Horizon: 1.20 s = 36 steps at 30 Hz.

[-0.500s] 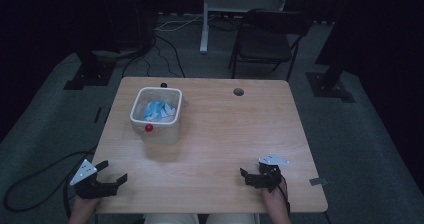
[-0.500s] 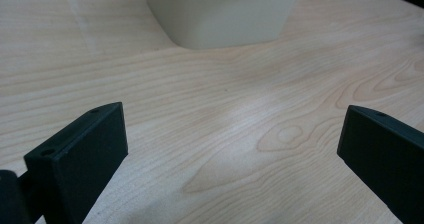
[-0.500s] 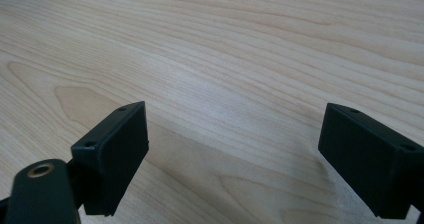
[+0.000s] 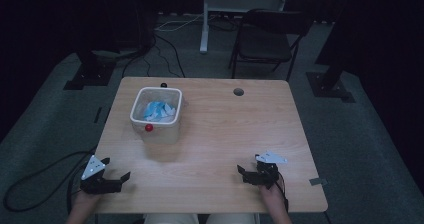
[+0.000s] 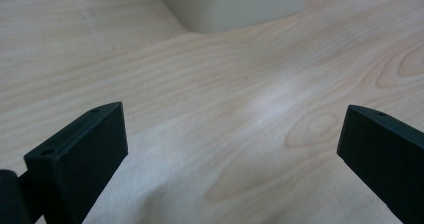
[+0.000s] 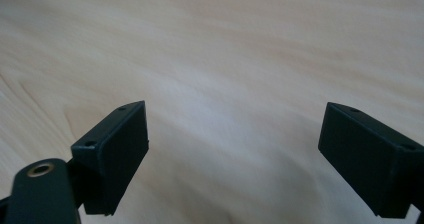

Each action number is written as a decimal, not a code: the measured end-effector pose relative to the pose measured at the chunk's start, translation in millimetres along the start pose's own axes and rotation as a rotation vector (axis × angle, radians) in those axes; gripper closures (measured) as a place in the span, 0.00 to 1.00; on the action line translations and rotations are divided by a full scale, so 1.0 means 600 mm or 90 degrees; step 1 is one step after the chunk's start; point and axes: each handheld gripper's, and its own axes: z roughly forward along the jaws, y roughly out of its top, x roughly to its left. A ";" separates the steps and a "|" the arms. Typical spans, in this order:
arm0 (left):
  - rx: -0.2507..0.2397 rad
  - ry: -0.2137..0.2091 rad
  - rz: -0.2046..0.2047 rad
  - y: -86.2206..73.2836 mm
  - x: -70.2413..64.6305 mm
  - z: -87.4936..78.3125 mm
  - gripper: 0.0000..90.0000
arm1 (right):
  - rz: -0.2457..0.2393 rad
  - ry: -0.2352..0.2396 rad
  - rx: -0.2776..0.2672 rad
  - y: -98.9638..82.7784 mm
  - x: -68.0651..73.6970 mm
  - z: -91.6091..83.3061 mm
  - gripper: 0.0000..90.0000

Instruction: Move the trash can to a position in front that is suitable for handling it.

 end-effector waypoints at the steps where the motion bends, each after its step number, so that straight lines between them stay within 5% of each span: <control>1: -0.006 -0.002 0.001 0.002 0.004 0.003 0.00 | 0.000 0.008 -0.009 0.005 0.000 0.005 0.13; 11: -0.017 -0.018 -0.029 0.027 0.043 0.034 0.00 | -0.030 0.060 -0.016 0.044 0.028 0.059 0.13; 13: -0.017 -0.018 -0.029 0.032 0.048 0.038 0.00 | -0.009 0.106 -0.026 0.053 0.029 0.074 0.13; 15: -0.017 -0.020 -0.032 0.036 0.055 0.044 0.00 | -0.002 0.121 -0.039 0.060 0.030 0.083 0.13; 27: -0.009 0.001 -0.031 0.081 0.090 0.082 0.00 | -0.001 0.142 -0.077 0.123 0.045 0.136 0.15; 36: 0.008 0.010 -0.028 0.093 0.093 0.113 0.00 | 0.006 0.134 -0.071 0.155 0.057 0.189 0.15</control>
